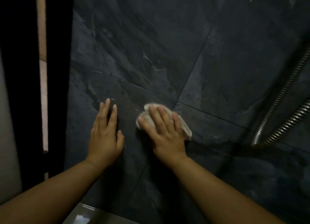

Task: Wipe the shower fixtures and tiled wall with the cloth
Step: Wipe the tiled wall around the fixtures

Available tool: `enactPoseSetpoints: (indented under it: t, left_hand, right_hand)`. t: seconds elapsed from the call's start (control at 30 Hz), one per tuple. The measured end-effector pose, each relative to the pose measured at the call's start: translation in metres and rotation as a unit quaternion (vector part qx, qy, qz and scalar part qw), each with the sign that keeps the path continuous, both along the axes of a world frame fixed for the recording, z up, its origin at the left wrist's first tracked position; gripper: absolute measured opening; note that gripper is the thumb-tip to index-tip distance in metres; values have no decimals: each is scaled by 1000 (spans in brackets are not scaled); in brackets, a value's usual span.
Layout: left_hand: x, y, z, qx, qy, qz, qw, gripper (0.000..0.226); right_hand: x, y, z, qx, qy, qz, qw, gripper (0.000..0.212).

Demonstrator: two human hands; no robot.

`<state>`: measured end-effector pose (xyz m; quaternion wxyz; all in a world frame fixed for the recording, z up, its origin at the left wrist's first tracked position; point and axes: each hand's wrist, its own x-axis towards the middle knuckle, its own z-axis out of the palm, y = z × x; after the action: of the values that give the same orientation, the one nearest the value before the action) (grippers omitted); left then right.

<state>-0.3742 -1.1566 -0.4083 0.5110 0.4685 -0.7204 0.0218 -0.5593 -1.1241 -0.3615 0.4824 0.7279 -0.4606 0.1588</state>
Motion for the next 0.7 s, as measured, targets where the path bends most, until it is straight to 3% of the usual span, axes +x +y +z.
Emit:
enactPoseSetpoints:
  t: [0.1,0.27,0.4,0.53,0.7]
  left_hand:
    - [15,4,1,42,14,49,998,72]
    - [49,-11,13,65,33,88,994,74]
    - [68,-26,14,89,77,83,990,68]
    - [73,-32,3,71,106,62,990,68]
    - [67,-26,-15,66,109,45,991,68]
  right_hand:
    - [-9,11,8,45,51,17,998,65]
    - [59,-27,119,-43,-123,68,989,54]
    - [117,-58,134,-77,-140,41,986,51]
    - [120,-63,92,-44,-14,40,998,63]
    - [105,-48,-19,131,173,34,976,64]
